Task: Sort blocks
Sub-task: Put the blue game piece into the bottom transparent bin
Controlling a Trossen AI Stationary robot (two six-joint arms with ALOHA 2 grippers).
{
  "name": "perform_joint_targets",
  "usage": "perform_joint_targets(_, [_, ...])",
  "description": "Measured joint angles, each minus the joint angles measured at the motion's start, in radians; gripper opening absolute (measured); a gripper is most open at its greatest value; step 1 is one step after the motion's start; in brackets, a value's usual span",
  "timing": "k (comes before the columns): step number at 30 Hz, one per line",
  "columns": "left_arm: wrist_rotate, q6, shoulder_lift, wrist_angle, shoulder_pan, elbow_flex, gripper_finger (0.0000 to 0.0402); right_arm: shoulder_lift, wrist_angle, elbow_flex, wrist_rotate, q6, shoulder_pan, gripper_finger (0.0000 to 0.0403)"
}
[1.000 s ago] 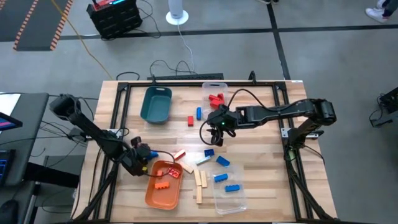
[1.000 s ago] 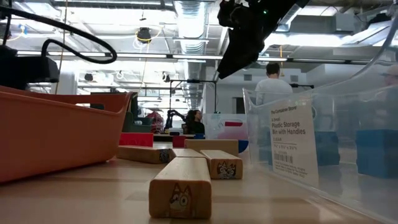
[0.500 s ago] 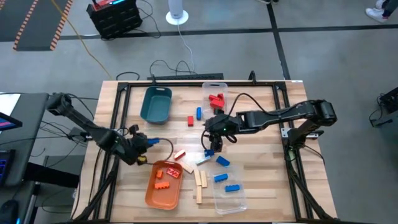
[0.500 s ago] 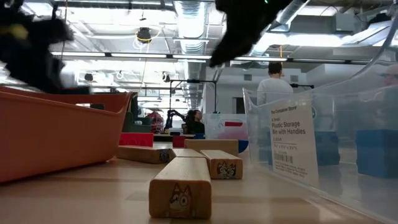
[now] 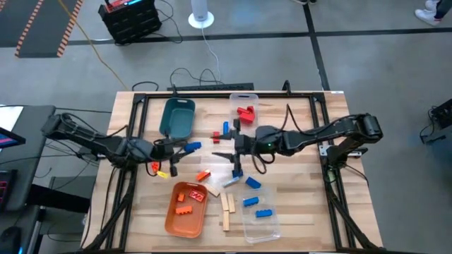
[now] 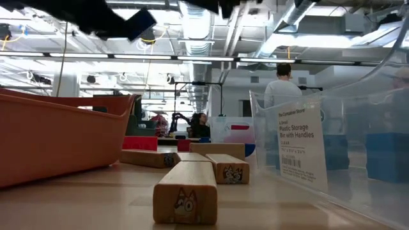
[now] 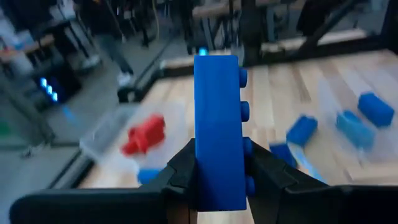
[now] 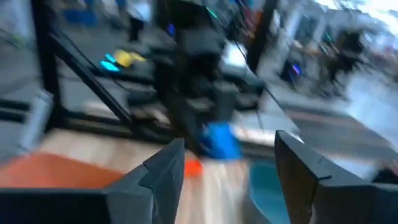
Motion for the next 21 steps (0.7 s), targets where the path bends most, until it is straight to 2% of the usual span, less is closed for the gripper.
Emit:
perform_joint_targets(5, [0.125, 0.106, 0.083, 0.203, 0.069, 0.000, 0.0088, 0.001, 0.119, 0.000, -0.068, -0.002, -0.001, 0.0241])
perform_joint_targets(12, [0.272, 0.179, 0.198, 0.490, 0.114, 0.000, 0.0090, 0.001, 0.166, 0.000, -0.071, -0.037, 0.001, 0.0245])
perform_joint_targets(21, [0.365, 0.178, 0.293, 0.551, 0.148, 0.078, 0.0092, 0.000, 0.201, 0.000, -0.071, -0.062, 0.013, 0.0245])
